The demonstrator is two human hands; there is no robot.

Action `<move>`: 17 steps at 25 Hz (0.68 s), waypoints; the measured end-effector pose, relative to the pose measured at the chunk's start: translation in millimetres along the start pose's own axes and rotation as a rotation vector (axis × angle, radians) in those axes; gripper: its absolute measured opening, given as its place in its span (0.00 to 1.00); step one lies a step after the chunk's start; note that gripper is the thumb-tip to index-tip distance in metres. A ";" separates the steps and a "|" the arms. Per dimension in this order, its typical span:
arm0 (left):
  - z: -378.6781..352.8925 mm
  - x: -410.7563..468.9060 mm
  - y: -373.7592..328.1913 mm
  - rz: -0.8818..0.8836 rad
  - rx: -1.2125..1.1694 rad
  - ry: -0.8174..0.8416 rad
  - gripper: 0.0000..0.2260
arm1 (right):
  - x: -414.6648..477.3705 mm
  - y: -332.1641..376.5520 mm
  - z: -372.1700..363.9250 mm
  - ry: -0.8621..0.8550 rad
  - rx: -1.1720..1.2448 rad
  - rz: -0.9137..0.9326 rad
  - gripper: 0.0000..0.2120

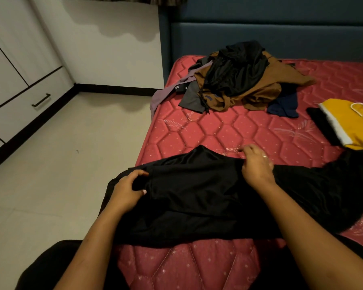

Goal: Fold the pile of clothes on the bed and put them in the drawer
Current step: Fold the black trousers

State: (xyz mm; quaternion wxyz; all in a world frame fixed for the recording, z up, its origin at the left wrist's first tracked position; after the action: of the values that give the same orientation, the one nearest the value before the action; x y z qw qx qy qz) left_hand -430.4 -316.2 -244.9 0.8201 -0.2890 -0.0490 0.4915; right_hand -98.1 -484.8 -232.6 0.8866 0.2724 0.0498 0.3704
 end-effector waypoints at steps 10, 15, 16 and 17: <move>16.1 -55.4 -123.4 -0.099 -0.985 0.100 0.26 | -163.1 145.2 -100.4 0.766 0.385 0.414 0.26; 48.3 -69.8 -215.1 -0.342 -1.104 0.139 0.28 | -84.4 20.9 -31.9 0.639 0.213 -0.008 0.34; 48.6 -67.4 -221.8 -0.353 -1.106 0.154 0.28 | -70.0 -19.2 -3.0 0.565 0.107 -0.042 0.33; 43.1 -62.9 -226.1 -0.353 -1.074 0.169 0.29 | -58.6 -60.2 29.5 0.475 -0.026 -0.113 0.31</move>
State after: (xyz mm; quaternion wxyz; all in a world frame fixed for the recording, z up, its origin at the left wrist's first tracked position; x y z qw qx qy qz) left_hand -302.4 -429.5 -78.3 0.6289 -0.6910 -0.2737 0.2282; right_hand -93.9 -572.8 -245.5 0.8727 0.1631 0.2671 0.3747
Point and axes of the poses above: each hand's wrist, its own x-axis towards the middle knuckle, its own z-axis out of the back of the hand, y = z × x, the point moved 8 cm from there along x, towards the middle knuckle, and after that the axes turned 15 degrees about x, right-handed, at the moved point
